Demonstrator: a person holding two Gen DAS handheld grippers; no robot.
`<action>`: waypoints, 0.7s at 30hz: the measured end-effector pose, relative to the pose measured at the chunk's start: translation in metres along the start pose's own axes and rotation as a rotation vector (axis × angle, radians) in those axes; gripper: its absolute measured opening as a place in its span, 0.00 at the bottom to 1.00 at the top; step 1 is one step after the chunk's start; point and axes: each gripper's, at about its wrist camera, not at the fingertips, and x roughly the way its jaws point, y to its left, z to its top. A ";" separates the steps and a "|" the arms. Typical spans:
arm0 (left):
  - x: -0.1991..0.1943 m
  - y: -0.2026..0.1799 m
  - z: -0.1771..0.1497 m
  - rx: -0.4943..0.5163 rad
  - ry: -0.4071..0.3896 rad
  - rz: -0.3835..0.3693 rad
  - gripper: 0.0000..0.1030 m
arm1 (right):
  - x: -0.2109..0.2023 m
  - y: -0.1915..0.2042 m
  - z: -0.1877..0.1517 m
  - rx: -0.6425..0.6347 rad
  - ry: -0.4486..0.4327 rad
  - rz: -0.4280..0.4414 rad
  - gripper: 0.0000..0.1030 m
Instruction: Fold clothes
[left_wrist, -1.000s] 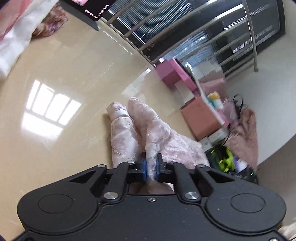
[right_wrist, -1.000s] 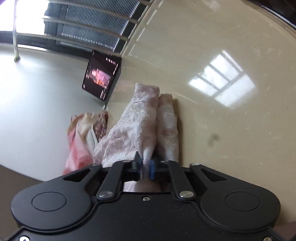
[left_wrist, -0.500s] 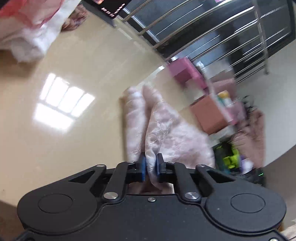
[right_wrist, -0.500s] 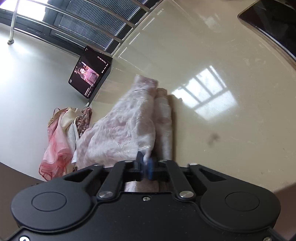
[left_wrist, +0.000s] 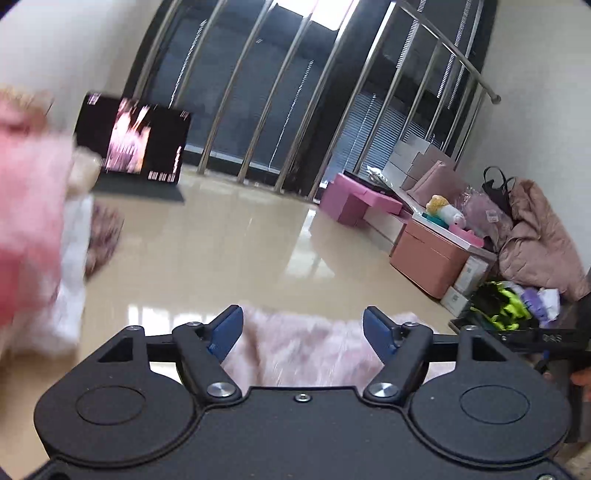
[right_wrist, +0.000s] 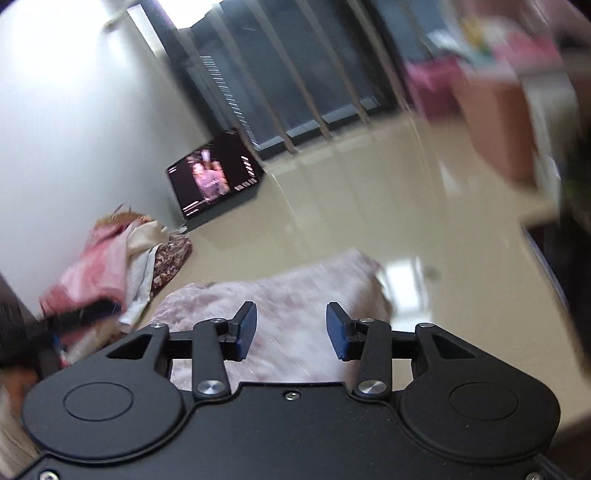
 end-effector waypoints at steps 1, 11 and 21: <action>0.007 -0.008 0.002 0.024 -0.003 0.013 0.68 | 0.004 0.014 0.001 -0.057 -0.018 -0.019 0.44; 0.067 -0.019 -0.058 0.174 0.131 0.132 0.15 | 0.059 0.023 -0.033 -0.166 -0.004 -0.292 0.29; 0.057 -0.024 -0.071 0.205 0.078 0.210 0.15 | 0.078 0.021 -0.041 -0.279 -0.012 -0.336 0.31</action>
